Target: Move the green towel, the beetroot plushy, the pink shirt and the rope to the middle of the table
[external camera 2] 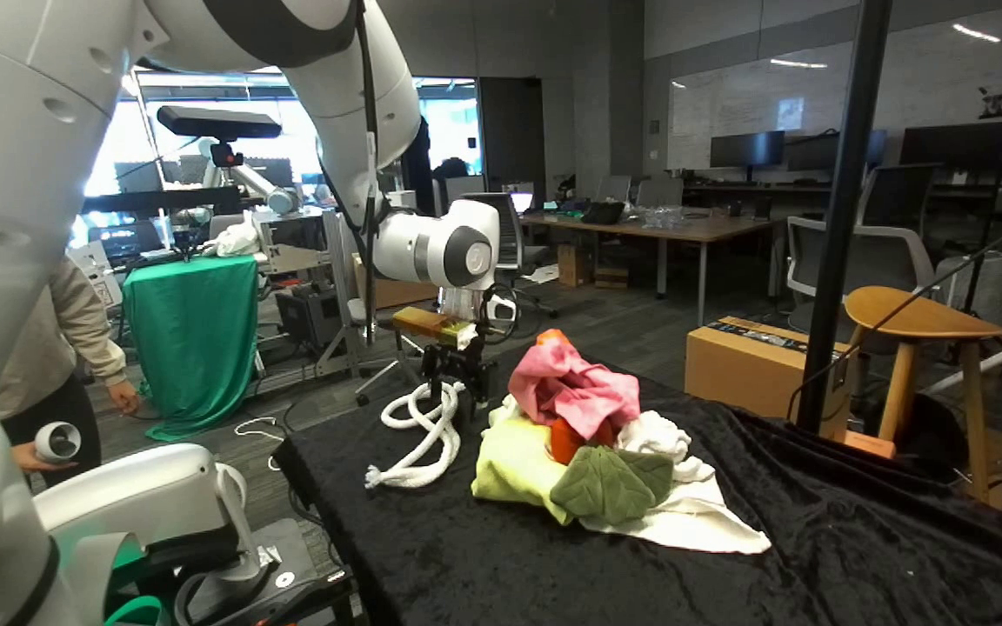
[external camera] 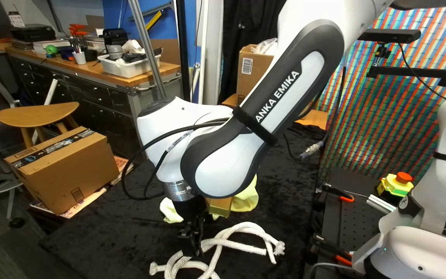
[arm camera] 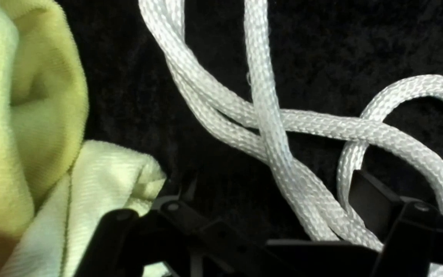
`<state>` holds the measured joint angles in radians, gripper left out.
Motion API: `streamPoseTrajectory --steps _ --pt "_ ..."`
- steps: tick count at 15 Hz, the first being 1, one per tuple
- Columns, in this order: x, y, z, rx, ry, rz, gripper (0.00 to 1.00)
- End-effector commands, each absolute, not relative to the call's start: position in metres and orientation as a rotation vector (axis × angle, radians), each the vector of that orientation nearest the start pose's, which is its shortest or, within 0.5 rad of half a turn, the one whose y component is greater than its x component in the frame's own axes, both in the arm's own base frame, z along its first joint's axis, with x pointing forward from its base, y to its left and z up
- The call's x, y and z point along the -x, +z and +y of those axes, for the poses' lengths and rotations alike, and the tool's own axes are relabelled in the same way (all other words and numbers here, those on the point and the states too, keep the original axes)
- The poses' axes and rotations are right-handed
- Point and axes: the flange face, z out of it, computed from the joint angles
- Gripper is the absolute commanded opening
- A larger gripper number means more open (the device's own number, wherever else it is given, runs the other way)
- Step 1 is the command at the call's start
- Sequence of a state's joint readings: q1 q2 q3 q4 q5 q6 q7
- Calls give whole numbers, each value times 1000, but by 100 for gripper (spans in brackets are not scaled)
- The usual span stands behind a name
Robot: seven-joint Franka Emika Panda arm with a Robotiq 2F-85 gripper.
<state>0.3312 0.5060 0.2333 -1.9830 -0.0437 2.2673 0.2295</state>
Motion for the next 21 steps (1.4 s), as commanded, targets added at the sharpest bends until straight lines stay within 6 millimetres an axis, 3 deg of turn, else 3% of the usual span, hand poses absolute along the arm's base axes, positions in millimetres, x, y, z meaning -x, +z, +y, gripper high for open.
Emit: streamPoseTrajectory --steps 1,6,20,21 --pt "-501 191 319 3060 371 -498 100" --pt "-501 180 317 3054 396 -480 100" --pt "-506 185 307 3062 388 -442 100" --pt "-506 186 307 3061 390 -440 75"
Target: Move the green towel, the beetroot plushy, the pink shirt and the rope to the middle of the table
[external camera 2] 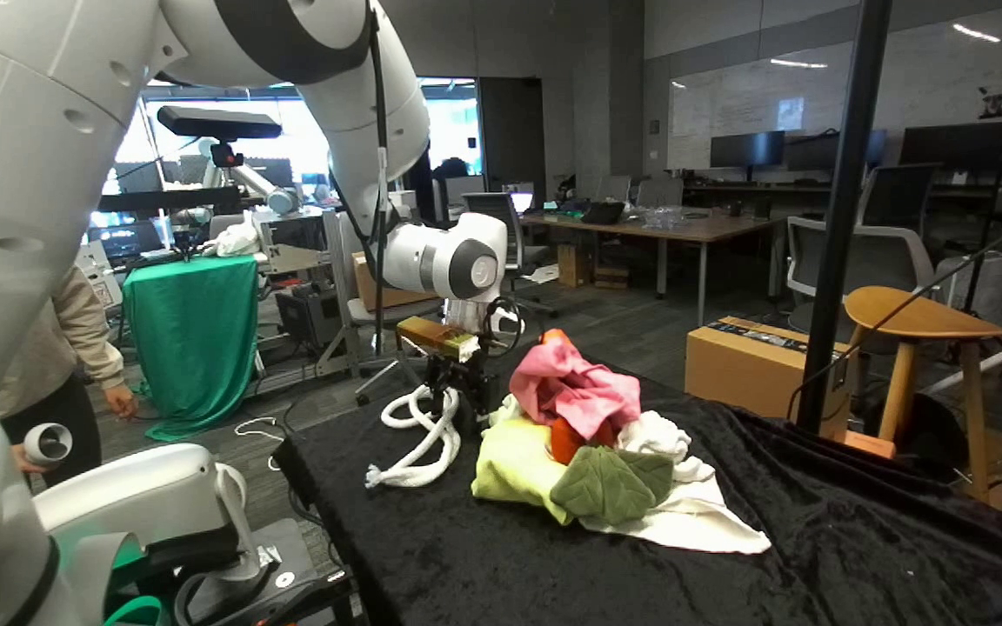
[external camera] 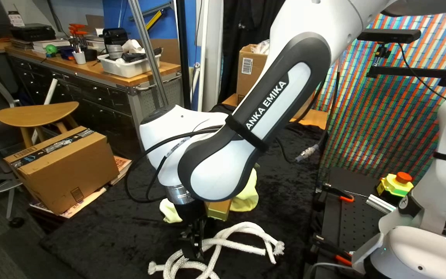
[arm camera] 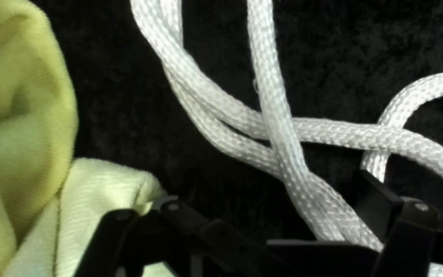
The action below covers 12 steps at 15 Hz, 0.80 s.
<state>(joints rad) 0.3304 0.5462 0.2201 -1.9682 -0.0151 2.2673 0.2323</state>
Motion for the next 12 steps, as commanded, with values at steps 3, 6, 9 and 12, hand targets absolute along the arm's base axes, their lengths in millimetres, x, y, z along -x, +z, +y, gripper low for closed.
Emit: streamPoseTrajectory --steps 3,6,9,12 --pt "-505 186 306 3062 390 -439 58" --pt "-505 189 307 3064 383 -440 35" --pt "-505 196 304 3073 371 -434 16" --pt "-504 205 301 3085 359 -432 5"
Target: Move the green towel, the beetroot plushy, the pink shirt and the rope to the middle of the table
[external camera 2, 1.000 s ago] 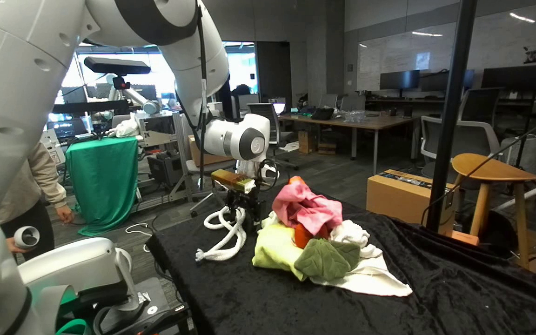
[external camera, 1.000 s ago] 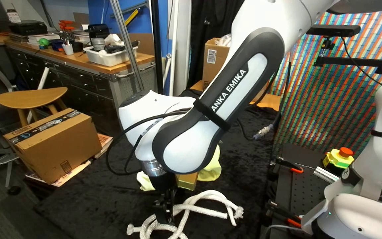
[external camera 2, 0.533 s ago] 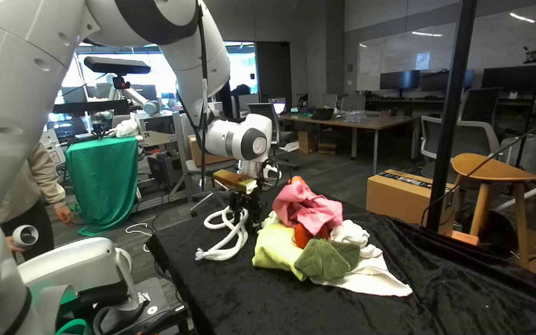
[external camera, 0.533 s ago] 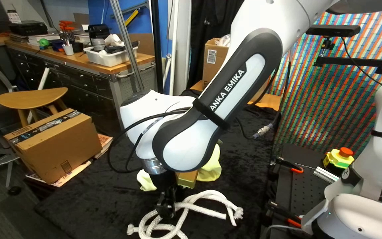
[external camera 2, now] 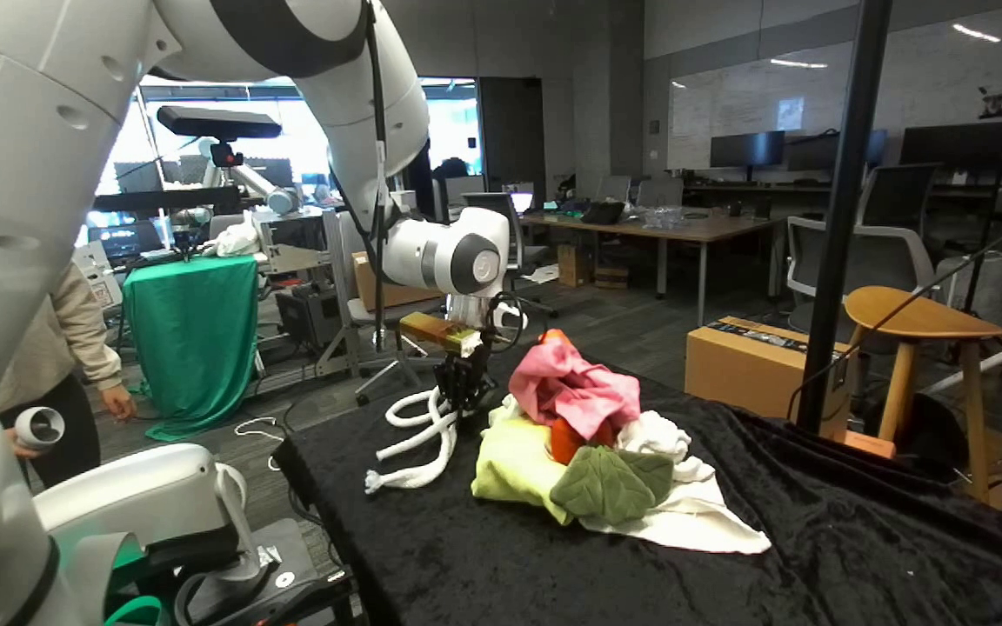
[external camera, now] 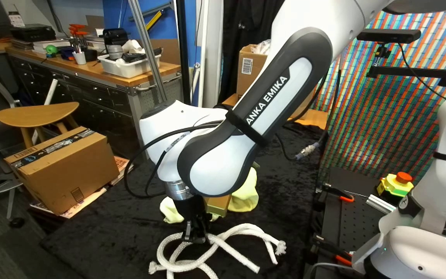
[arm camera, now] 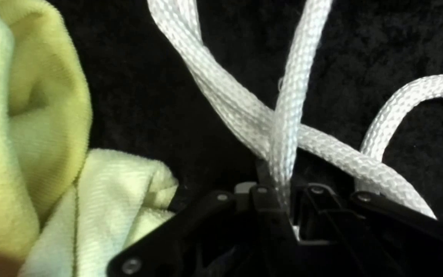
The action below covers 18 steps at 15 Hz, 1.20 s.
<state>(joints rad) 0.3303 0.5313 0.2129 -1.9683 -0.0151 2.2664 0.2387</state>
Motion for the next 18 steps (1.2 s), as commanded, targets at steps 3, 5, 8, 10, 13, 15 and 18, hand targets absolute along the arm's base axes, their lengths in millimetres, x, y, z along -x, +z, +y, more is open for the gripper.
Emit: streamPoseTrajectory --steps 3,5,8,10,13,15,18 --pt "-505 217 299 3090 333 -435 8" --pt "-506 228 299 3095 307 -443 8" --pt "-509 248 296 3089 268 -438 7" --pt "-512 264 291 3095 230 -430 7" --pt "-517 293 279 3083 172 -400 7" --pt "-521 315 265 3085 124 -368 7" --pt "-528 347 236 3097 58 -295 7"
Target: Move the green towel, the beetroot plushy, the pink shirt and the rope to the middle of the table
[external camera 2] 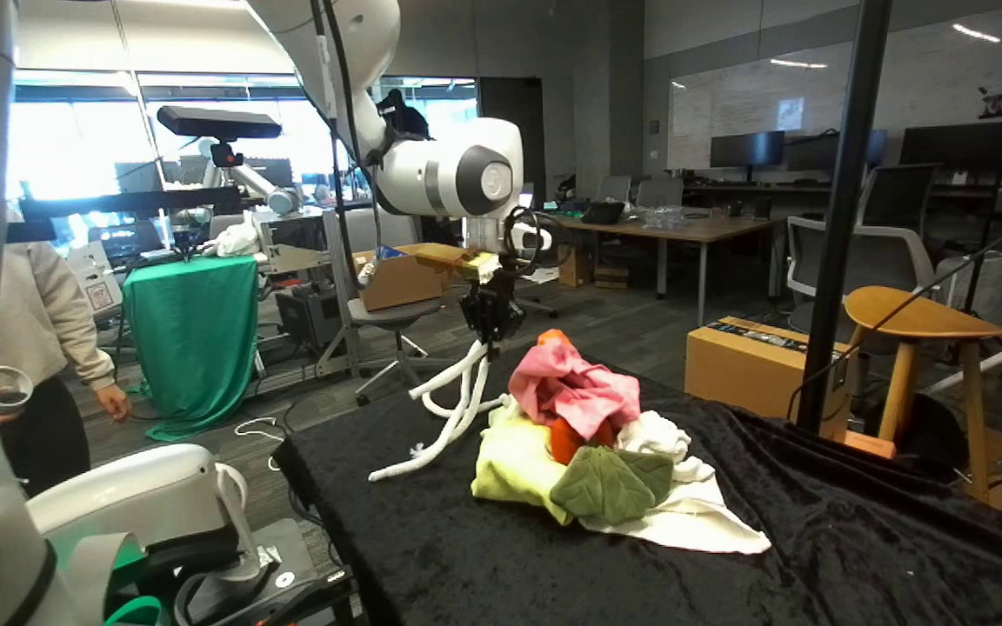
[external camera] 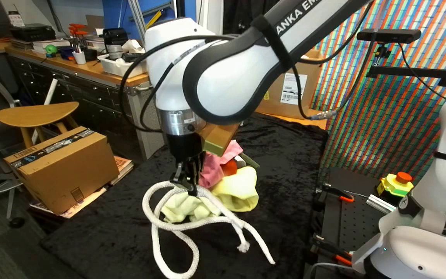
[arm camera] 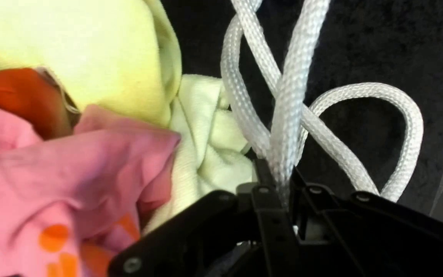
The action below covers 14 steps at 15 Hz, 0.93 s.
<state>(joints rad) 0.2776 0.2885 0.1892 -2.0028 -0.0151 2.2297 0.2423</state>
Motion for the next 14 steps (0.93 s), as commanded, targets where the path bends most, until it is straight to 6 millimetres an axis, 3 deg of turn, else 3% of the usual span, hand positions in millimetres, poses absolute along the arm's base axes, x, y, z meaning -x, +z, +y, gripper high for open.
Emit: streamPoseTrajectory --steps 1,10,14 --pt "-531 356 224 3104 34 -270 7" --pt "-547 442 117 3132 -174 -16 7" --pt "-549 464 79 3131 -245 82 7"
